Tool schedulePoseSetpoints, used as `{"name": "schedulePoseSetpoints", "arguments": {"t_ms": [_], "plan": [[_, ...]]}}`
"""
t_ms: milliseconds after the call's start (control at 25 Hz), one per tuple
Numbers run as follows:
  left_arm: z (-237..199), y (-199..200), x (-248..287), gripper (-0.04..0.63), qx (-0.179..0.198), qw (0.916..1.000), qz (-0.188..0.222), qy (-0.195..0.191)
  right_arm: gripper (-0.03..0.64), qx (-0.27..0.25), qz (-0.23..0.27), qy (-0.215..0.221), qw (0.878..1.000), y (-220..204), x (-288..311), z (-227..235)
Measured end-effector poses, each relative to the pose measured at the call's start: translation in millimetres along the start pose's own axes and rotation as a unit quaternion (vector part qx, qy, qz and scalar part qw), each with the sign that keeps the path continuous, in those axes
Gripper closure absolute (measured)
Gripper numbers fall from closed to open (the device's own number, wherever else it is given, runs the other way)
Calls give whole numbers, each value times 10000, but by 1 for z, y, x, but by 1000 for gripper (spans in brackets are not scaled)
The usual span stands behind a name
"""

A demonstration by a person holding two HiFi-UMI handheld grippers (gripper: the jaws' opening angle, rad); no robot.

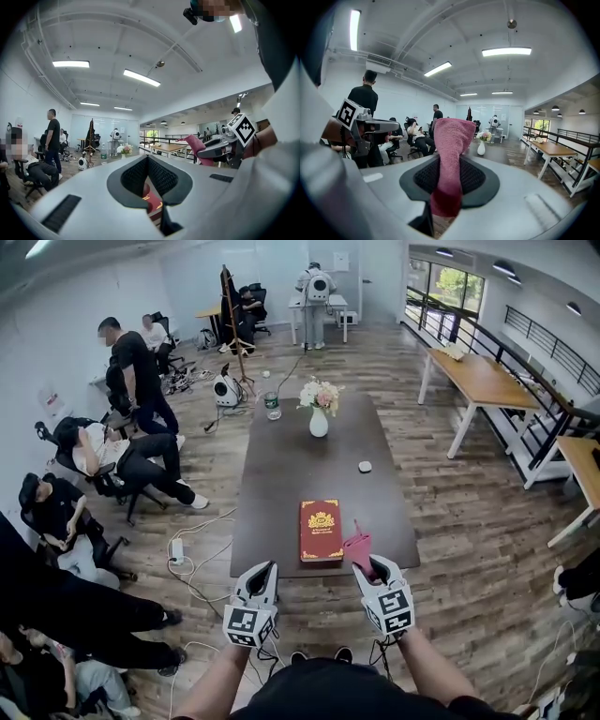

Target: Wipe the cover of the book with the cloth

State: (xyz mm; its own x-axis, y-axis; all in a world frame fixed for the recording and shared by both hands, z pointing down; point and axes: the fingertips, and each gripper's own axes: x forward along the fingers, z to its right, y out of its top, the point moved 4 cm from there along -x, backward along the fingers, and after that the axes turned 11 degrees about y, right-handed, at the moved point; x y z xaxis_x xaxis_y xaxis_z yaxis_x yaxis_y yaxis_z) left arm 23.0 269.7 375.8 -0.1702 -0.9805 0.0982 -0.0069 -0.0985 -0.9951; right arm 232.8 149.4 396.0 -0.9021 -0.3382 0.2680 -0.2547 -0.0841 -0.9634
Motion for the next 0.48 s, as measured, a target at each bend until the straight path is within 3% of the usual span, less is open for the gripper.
{"name": "schedulePoseSetpoints", "arguments": {"t_ms": [480], "plan": [[2, -14, 2, 600, 57, 9999, -13, -139, 505, -46, -10, -150, 9999, -3, -2, -3]]}}
